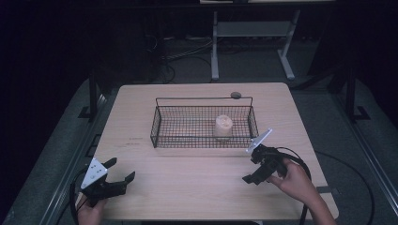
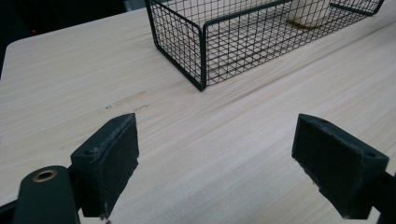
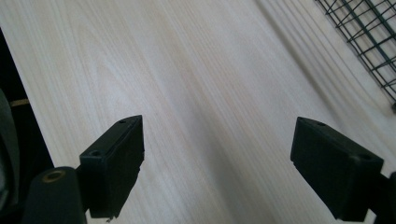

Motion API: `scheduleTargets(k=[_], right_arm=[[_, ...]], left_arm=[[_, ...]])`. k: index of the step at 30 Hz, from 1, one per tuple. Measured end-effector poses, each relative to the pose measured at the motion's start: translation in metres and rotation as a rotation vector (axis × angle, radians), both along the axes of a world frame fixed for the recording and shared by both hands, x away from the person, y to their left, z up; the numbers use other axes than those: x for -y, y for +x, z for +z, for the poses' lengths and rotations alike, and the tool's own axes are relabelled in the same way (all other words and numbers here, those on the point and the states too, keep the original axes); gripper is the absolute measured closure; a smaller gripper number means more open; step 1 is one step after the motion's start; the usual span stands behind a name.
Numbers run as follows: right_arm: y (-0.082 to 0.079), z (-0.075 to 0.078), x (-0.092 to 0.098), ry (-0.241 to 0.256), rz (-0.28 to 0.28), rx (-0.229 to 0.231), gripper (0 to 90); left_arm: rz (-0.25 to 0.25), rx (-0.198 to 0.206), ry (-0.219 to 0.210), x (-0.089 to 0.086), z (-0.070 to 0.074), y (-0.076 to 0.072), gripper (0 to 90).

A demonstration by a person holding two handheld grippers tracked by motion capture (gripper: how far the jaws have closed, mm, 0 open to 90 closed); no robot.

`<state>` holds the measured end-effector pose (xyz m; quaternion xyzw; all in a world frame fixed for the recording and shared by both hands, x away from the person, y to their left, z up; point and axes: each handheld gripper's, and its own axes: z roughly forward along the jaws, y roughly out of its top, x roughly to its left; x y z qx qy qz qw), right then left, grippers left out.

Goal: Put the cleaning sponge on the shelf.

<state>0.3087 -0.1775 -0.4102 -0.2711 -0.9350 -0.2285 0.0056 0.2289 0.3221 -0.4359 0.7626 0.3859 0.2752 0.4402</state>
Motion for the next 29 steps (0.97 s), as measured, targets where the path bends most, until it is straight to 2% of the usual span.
scheduleTargets(k=[14, 21, 29], right_arm=[[-0.019, -0.008, 0.013, 0.007, -0.014, 0.020, 17.0], [-0.030, -0.011, 0.020, 0.033, -0.016, 0.027, 17.0], [-0.043, -0.022, 0.025, 0.066, -0.028, 0.046, 16.4]], left_arm=[[0.003, 0.007, -0.011, 0.000, 0.001, -0.001, 13.9], [0.012, 0.003, -0.011, 0.001, 0.000, -0.001, 14.0], [0.015, 0.006, -0.015, 0.002, 0.000, -0.002, 13.9]])
